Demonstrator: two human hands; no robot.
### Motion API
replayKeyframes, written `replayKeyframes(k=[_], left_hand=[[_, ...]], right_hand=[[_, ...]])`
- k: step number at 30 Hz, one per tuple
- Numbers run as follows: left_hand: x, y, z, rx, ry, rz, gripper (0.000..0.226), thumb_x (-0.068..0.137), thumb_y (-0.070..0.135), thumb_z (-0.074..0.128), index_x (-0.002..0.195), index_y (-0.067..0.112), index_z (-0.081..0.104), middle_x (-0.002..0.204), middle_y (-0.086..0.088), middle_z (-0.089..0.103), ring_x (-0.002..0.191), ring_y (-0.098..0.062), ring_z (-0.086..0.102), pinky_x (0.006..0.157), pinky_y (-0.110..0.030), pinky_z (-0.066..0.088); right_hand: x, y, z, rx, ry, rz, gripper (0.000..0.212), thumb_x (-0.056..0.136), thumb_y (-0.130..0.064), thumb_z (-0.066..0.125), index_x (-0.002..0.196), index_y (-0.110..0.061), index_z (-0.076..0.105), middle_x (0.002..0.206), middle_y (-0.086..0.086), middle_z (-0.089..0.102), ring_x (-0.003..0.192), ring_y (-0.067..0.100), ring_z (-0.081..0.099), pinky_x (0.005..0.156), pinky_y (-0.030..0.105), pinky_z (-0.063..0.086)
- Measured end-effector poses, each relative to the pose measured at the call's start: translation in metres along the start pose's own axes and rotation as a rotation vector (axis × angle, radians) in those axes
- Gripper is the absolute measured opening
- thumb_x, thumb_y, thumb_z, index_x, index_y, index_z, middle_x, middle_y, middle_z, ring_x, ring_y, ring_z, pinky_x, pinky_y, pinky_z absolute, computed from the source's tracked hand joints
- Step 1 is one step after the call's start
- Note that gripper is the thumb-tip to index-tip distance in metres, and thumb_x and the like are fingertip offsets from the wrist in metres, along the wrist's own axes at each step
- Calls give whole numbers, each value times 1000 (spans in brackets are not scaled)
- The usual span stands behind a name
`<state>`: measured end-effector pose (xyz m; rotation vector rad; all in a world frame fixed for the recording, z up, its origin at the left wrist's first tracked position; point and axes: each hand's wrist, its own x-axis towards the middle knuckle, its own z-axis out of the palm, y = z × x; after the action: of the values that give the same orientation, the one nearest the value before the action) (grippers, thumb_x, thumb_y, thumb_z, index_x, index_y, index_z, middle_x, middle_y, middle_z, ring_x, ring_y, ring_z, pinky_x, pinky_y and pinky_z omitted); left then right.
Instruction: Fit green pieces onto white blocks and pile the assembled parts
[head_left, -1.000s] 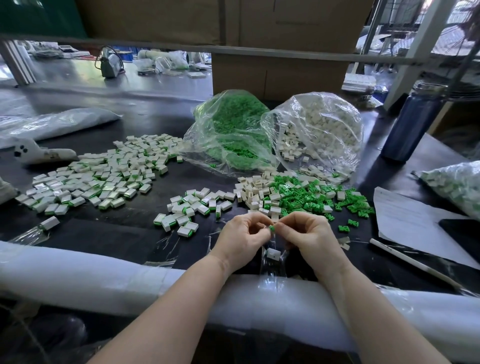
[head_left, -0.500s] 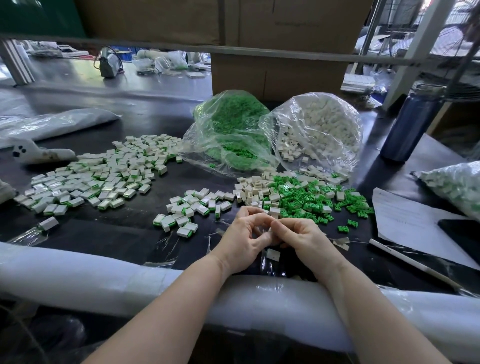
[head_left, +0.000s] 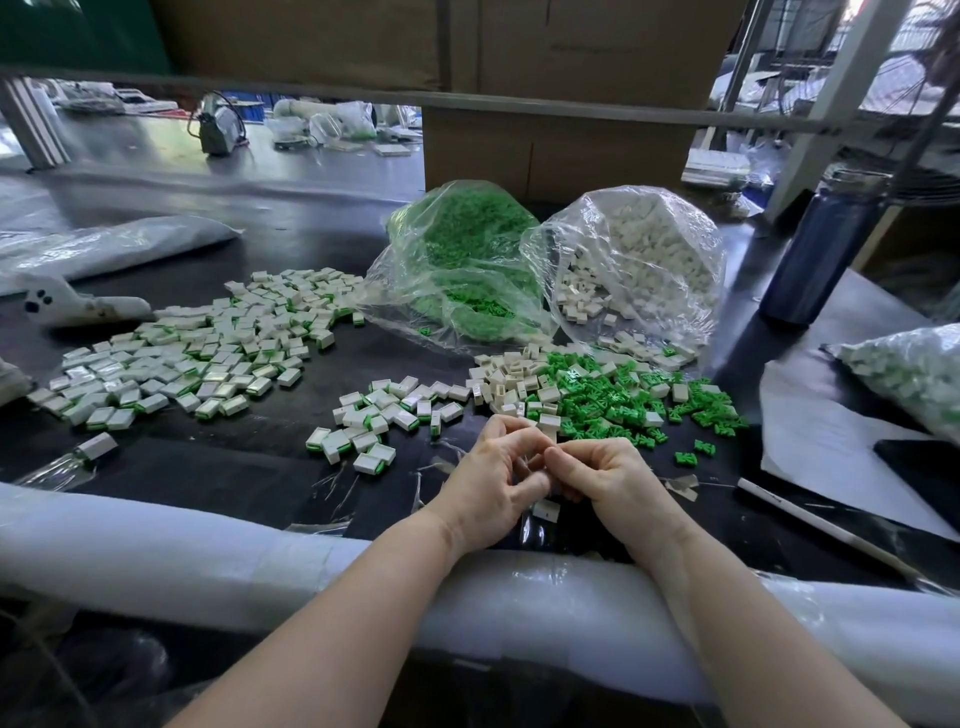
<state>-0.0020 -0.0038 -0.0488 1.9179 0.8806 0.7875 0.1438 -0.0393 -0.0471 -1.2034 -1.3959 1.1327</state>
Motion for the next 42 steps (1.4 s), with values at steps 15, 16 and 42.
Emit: replayKeyframes(k=[15,16,42], left_hand=[[0,0,0,10,-15,25,31,85,4,56,80,34,52,106,6,39,83,-5,50,77,-10,44],[0,-1,0,12,-19,23,30,85,4,56,81,34,52,105,8,39,81,-5,49,75,-9,43],[0,5,-4,-20,74,-51,4,87,12,62,88,15,60,106,-4,46,76,-5,48,72,-7,42]], right_hand=[[-1,-3,2,40,-3,39,24,81,-25,61,81,-4,74,63,4,62,58,8,52,55,16,42],[-1,-4,1,36,3,32,21,85,-18,60,81,-2,73,58,0,61,53,3,50,52,13,41],[0,-3,0,-134,225,-137,17,78,2,70,70,-13,66,56,-11,62,52,-3,53,54,10,42]])
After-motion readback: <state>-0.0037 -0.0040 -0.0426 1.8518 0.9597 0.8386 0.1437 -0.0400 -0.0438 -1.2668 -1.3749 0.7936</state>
